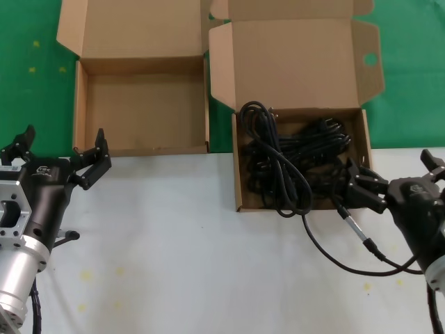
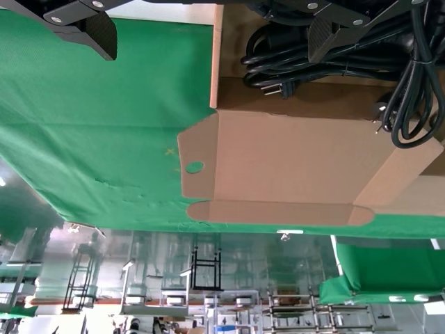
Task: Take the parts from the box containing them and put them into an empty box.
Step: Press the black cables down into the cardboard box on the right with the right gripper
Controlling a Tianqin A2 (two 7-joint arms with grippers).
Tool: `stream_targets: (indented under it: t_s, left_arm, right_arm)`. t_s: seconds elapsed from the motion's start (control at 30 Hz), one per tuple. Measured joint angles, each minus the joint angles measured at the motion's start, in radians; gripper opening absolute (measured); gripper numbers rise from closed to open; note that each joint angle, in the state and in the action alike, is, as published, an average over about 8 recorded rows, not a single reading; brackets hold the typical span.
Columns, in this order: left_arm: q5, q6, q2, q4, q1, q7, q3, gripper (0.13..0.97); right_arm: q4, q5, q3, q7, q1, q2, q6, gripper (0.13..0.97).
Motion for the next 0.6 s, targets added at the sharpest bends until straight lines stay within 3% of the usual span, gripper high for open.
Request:
stream_targets:
  t_s: [0.27, 0.6]
  left_arm:
    - [0.000, 0.000, 0.000, 0.000, 0.000, 0.000, 0.000, 0.723]
    - [0.000, 0.000, 0.000, 0.000, 0.000, 0.000, 0.000, 0.501]
  right_arm:
    - [0.033, 0.060, -0.086, 0.004, 0.014, 0.087, 0.041, 0.966]
    - [0.181, 0.444, -0.457, -0.012, 0.176, 0.451, 0.188, 0.966]
